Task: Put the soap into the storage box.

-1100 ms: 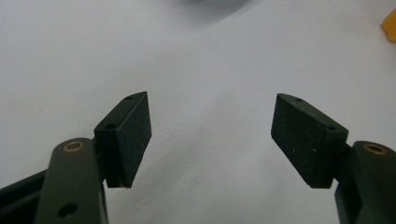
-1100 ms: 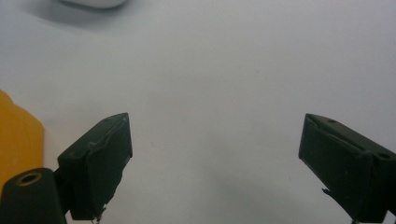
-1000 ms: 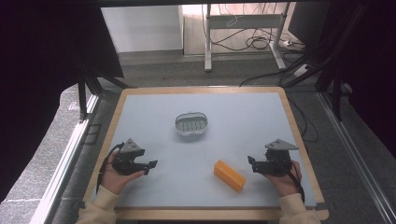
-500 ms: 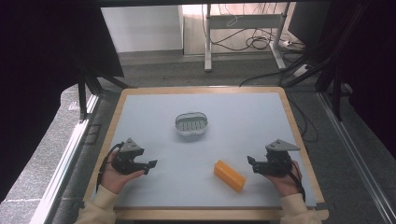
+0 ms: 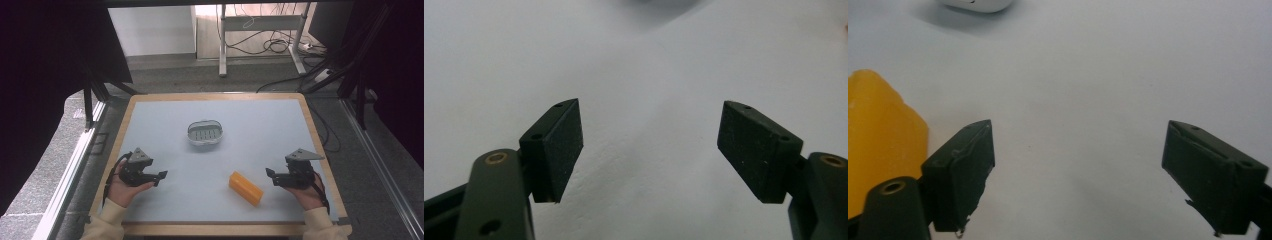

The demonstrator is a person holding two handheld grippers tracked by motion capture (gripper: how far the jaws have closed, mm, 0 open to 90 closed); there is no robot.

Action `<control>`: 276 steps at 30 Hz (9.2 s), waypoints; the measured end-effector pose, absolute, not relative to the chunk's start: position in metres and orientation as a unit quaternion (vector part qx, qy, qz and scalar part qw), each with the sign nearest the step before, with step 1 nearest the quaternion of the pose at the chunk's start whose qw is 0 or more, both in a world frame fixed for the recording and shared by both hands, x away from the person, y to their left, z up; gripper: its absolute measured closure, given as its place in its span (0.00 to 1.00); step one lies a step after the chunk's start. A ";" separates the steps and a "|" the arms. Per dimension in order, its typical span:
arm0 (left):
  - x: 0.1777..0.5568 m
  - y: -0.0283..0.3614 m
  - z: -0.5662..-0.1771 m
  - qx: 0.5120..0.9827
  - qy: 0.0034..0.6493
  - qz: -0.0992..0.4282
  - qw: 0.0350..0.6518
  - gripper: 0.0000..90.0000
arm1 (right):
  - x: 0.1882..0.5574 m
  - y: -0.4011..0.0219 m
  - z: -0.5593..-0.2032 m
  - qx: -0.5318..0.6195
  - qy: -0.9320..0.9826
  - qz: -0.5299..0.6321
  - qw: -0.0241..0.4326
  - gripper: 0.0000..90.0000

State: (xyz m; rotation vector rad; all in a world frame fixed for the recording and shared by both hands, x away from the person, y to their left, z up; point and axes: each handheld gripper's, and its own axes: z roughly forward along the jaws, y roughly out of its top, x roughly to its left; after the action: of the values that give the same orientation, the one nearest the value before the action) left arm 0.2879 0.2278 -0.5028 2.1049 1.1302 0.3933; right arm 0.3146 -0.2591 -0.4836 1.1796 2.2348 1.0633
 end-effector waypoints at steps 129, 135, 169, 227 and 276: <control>0.289 0.229 -0.509 0.821 0.427 0.140 0.353 0.28 | 0.305 -0.151 -0.459 0.297 0.933 0.191 0.067 0.69; 0.290 0.228 -0.509 0.823 0.426 0.141 0.349 0.28 | 0.305 -0.154 -0.453 0.290 0.932 0.207 0.068 0.69; 0.291 0.225 -0.513 0.828 0.419 0.126 0.349 0.28 | 0.336 -0.159 -0.432 0.276 0.929 0.232 0.076 0.69; 0.291 0.223 -0.514 0.832 0.416 0.129 0.345 0.29 | 0.384 -0.134 -0.409 0.190 0.949 0.238 0.087 0.69; 0.292 0.224 -0.514 0.830 0.417 0.130 0.345 0.29 | 0.433 -0.095 -0.391 0.168 0.949 0.255 0.073 0.69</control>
State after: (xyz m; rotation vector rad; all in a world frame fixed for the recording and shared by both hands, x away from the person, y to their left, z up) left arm 0.2915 0.2237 -0.5137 2.1556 1.0837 0.3380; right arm 0.4329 -0.0947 -0.3914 0.5036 2.8520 0.7663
